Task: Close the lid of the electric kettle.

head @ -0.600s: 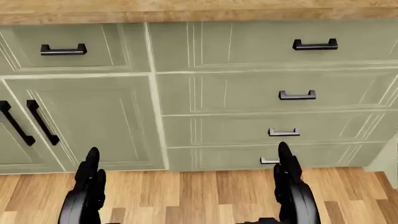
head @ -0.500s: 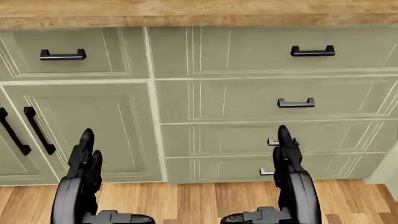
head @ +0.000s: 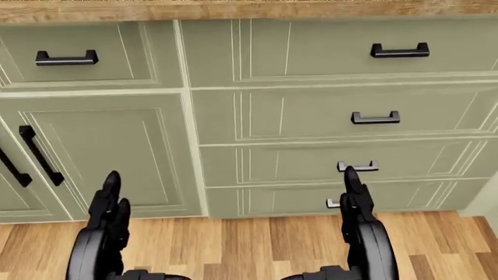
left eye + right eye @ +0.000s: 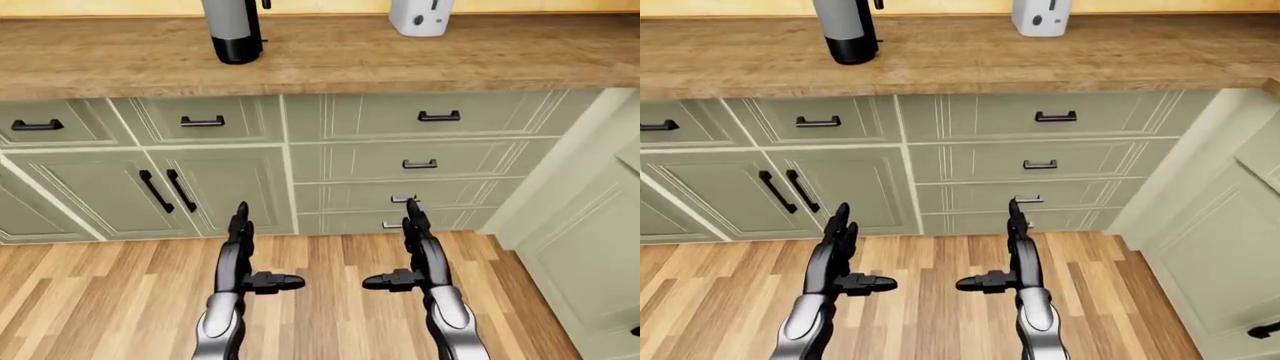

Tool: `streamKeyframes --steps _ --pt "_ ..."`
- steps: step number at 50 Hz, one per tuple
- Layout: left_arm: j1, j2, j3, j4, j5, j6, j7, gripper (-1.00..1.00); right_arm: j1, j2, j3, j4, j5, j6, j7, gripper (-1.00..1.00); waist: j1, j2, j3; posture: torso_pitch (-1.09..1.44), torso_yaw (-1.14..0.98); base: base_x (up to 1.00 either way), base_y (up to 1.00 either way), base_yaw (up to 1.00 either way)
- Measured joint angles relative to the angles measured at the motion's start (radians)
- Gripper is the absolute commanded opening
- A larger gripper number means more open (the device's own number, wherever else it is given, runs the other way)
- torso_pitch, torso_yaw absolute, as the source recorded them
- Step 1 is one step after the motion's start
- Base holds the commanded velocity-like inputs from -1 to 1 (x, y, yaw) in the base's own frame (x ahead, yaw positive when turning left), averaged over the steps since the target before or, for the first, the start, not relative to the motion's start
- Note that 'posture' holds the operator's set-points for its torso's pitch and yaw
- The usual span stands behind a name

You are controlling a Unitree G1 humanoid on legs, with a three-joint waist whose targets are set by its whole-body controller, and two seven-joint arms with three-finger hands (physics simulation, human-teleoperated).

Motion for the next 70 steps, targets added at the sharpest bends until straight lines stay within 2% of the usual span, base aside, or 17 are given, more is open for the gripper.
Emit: streamKeyframes --steps 7,21,26,32,42,45,48,53,59,65,70 --pt "-0.002 0.008 0.017 -0.038 -0.013 0.033 -0.006 1.0 0.008 -0.007 -0.014 -0.038 0.008 0.017 0.005 1.0 0.0 -0.001 0.006 0.0 0.0 0.0 0.0 0.0" --pt "-0.047 0.062 0.143 -0.261 -0.097 0.22 0.002 1.0 0.043 -0.03 -0.095 -0.282 0.051 0.158 0.03 1.0 -0.001 0.001 0.011 0.0 0.0 0.0 0.0 0.0" --pt "-0.081 0.098 0.219 -0.371 -0.151 0.317 0.022 1.0 0.054 -0.04 -0.122 -0.405 0.047 0.235 0.043 1.0 -0.001 0.002 0.012 0.0 0.0 0.0 0.0 0.0" --pt "-0.116 0.151 0.315 -0.498 -0.225 0.441 0.047 1.0 0.056 -0.05 -0.183 -0.571 0.029 0.345 0.062 1.0 0.0 0.005 0.013 0.0 0.0 0.0 0.0 0.0" --pt "-0.2 0.31 0.552 -0.729 -0.463 0.706 0.156 1.0 0.042 -0.058 -0.261 -0.76 0.011 0.498 0.095 1.0 -0.001 0.016 0.02 0.0 0.0 0.0 0.0 0.0" --pt "-0.221 0.362 0.607 -0.763 -0.551 0.769 0.205 1.0 0.029 -0.072 -0.3 -0.861 0.021 0.579 0.11 1.0 0.0 0.021 0.024 0.0 0.0 0.0 0.0 0.0" --pt "-0.229 0.409 0.647 -0.771 -0.629 0.799 0.251 1.0 -0.001 -0.091 -0.365 -0.978 0.039 0.673 0.125 1.0 0.0 0.023 0.025 0.0 0.0 0.0 0.0 0.0" --pt "-0.216 0.457 0.674 -0.764 -0.705 0.801 0.295 1.0 -0.022 -0.116 -0.459 -1.062 0.075 0.755 0.149 1.0 -0.001 0.019 0.028 0.0 0.0 0.0 0.0 0.0" --pt "-0.201 0.488 0.702 -0.737 -0.74 0.791 0.306 1.0 -0.039 -0.165 -0.585 -1.121 0.148 0.854 0.171 1.0 -0.001 0.017 0.037 0.0 0.0 0.0 0.0 0.0" --pt "-0.187 0.523 0.755 -0.693 -0.759 0.771 0.297 1.0 -0.013 -0.249 -0.629 -1.118 0.245 0.866 0.123 1.0 -0.003 0.016 0.04 0.0 0.0 0.0 0.0 0.0" --pt "-0.169 0.554 0.81 -0.651 -0.756 0.753 0.282 1.0 0.03 -0.368 -0.687 -1.118 0.395 0.87 0.028 1.0 -0.001 0.014 0.043 0.0 0.0 0.0 0.0 0.0"
